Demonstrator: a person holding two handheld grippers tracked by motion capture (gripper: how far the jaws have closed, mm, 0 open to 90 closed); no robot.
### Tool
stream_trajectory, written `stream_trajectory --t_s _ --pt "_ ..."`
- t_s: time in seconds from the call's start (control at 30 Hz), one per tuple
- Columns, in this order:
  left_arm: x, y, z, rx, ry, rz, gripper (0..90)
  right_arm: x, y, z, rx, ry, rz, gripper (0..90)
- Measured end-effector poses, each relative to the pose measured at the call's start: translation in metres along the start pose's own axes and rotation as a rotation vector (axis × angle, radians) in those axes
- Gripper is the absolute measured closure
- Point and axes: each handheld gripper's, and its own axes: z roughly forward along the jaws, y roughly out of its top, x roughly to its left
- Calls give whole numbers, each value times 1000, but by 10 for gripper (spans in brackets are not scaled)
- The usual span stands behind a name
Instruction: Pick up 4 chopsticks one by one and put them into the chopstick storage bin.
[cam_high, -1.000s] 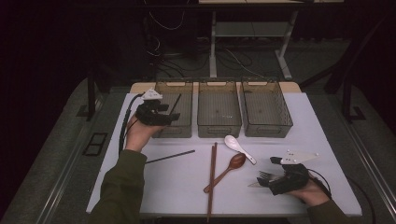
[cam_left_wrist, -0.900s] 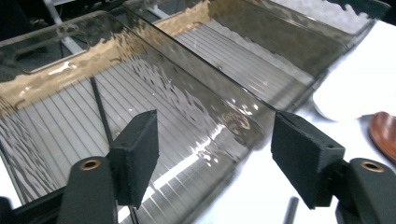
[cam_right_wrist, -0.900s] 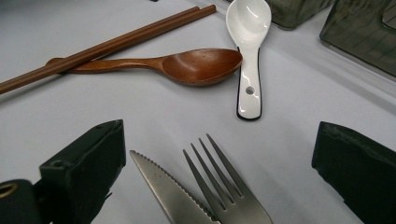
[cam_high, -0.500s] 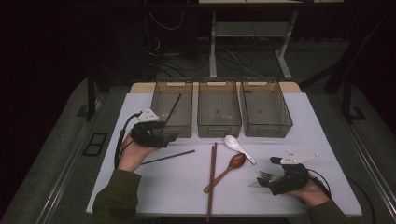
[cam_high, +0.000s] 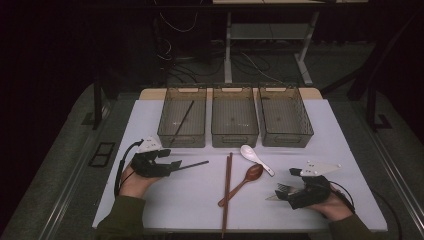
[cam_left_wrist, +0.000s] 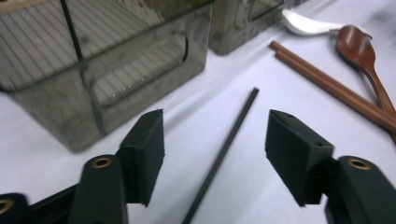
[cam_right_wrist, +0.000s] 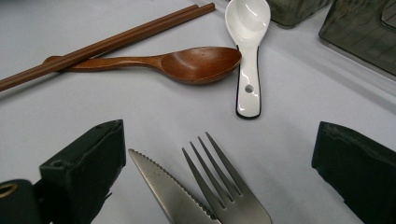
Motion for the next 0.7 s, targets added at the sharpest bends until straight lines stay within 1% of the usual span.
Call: stream_trajectory --t_s 0.17,0.27,0.4,0.43,0.57,0.6,0.63,0.7 --pt "0 -13 -4 8 -7 -8 462 0 0 0 -2 -2 -1 29" --pt "0 -18 -3 29 1 5 505 1 0 0 -2 -2 -2 29" --pt "3 -22 2 54 -24 16 563 1 0 0 -1 0 -6 29" --pt "4 -22 4 54 -29 21 575 1 0 0 0 -1 -6 29" --pt "3 -24 9 79 -44 35 614 1 0 1 0 1 -7 29" --pt "3 -24 11 80 -47 35 622 1 0 1 0 1 -8 29" --pt "4 -24 12 85 -44 46 633 1 0 1 -1 2 -8 29" --pt "5 -24 14 80 -43 37 655 1 0 1 0 2 -8 29"
